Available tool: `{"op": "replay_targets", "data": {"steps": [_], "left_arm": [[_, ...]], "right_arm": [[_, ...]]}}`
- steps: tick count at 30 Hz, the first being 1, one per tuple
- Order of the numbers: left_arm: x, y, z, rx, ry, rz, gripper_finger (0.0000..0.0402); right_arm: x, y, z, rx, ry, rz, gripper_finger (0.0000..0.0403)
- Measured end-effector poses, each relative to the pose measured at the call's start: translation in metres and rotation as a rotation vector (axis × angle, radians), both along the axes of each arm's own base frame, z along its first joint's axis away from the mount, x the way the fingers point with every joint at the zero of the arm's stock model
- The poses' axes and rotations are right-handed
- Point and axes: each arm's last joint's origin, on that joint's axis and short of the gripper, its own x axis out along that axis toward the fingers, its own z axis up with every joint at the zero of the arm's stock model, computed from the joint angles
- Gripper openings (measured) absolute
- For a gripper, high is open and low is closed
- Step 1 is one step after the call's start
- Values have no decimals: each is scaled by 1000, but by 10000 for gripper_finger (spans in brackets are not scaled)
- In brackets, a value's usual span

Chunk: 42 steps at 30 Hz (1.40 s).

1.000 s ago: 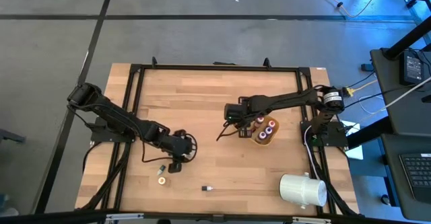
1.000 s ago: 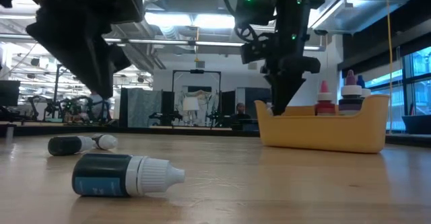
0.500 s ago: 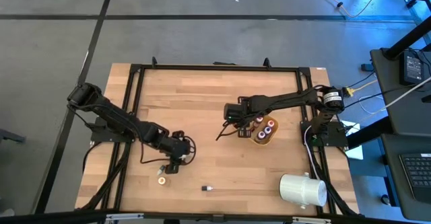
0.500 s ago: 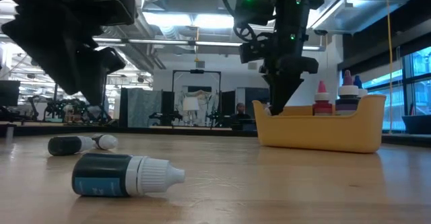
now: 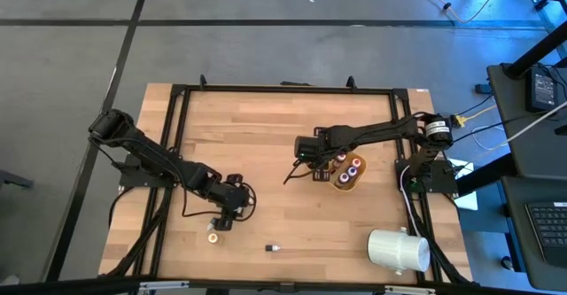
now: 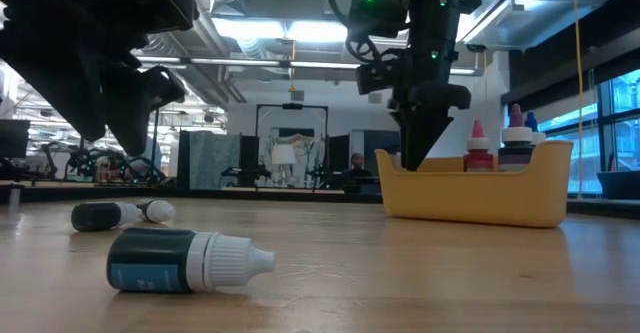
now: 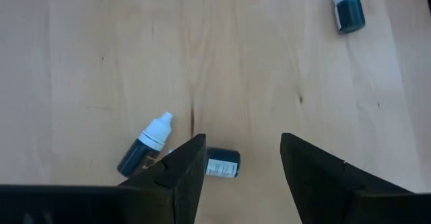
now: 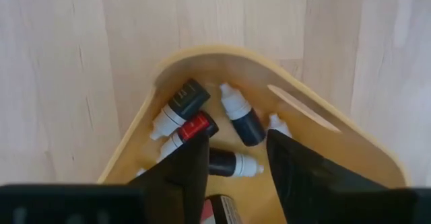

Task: Pick & Place food coloring
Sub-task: Put the top small blue food coloring bottle in the yellow bin

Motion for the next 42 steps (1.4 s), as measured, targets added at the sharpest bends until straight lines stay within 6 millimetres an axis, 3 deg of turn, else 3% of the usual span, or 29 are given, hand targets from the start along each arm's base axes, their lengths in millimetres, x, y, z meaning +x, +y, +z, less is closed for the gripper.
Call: {"op": "replay_targets", "data": {"steps": [6, 11, 22, 29, 33, 42], "left_arm": [[0, 1, 0, 125, -37, -163, 187], [0, 1, 0, 112, -34, -104, 185], [1, 2, 0, 123, -52, -65, 185], [-1, 14, -4, 308, -19, -73, 176], [4, 25, -13, 259, 10, -31, 171], [11, 32, -36, 295, 84, -155, 157]], "right_arm": [[0, 0, 0, 14, -12, -73, 153], [0, 2, 0, 37, -28, -162, 154], [7, 2, 2, 47, -93, -100, 154], [9, 2, 2, 42, -111, -74, 154], [9, 2, 2, 41, -110, -71, 154], [9, 2, 2, 41, -116, -72, 154]]}}
